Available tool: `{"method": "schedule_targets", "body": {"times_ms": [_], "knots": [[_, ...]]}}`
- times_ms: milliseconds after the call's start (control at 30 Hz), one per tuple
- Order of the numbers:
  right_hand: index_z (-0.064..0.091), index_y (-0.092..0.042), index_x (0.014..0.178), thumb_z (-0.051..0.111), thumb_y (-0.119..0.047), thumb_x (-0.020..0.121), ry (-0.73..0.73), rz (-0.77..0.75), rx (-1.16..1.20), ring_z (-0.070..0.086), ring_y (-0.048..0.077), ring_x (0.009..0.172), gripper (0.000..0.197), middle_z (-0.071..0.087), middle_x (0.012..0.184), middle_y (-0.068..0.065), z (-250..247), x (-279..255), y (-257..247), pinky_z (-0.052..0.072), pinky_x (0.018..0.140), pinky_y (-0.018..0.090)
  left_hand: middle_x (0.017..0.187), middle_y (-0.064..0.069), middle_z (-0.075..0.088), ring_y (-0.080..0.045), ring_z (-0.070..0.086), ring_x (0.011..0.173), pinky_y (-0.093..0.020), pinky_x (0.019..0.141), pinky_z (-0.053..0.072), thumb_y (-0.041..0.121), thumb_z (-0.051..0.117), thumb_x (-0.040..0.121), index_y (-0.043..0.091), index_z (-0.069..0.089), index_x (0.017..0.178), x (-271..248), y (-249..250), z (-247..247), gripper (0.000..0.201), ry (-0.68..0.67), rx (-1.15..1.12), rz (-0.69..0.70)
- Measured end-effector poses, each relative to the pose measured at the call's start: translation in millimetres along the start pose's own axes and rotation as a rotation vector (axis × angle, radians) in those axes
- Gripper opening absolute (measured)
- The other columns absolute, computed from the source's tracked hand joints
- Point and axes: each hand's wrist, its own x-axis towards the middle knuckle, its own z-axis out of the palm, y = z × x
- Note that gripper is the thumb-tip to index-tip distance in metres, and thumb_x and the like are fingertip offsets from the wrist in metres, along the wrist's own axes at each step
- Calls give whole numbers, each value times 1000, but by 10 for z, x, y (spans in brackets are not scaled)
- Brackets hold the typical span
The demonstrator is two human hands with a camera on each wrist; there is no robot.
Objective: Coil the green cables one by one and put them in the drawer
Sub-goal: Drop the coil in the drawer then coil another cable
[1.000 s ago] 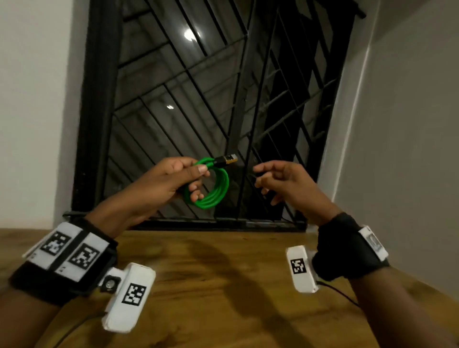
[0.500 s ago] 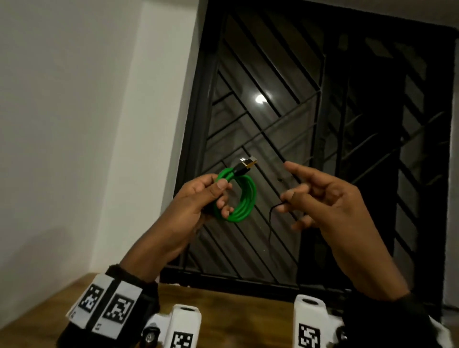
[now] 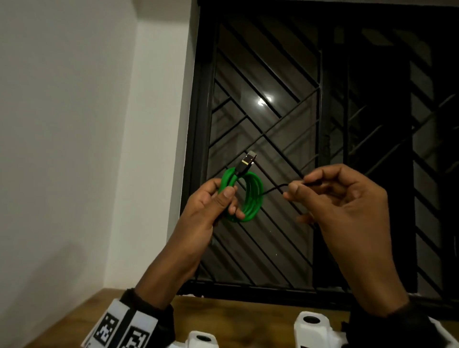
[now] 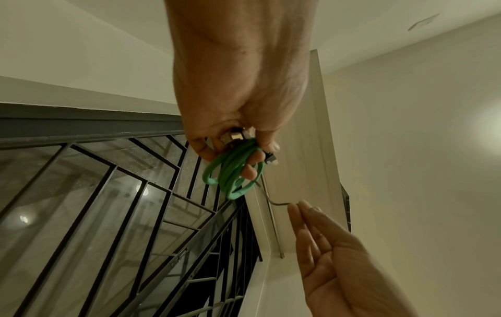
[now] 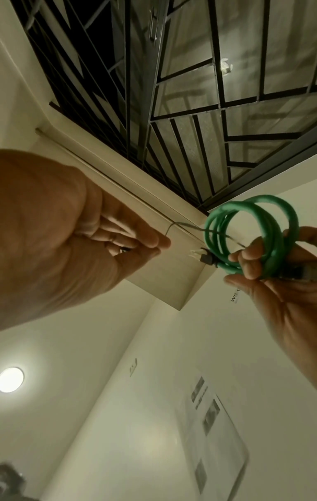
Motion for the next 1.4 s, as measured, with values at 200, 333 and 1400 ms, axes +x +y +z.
{"method": "schedule_targets", "body": {"times_ms": [200,333,1400], "knots": [[69,-15,81,80,-10,81,80,-55,-4,74,13,72,12,75,77,3,170,-64,53,58,53,25,71,-5,54,-21,59,75,-23,78,53,30,53,88,5,58,110,18,-49,-3,34,58,18,55],[69,-16,77,82,-9,79,60,8,-2,73,11,69,14,76,75,0,287,-99,137,57,50,25,72,-5,55,-19,61,76,-23,81,54,32,53,88,6,58,116,14,-63,24,38,26,22,56],[75,-11,83,68,-6,90,-50,-598,-437,69,7,84,10,71,91,-5,241,-85,553,56,68,34,64,0,53,-12,55,63,-24,71,52,26,53,95,9,50,119,-77,-54,148,30,-192,-58,-83]]}}
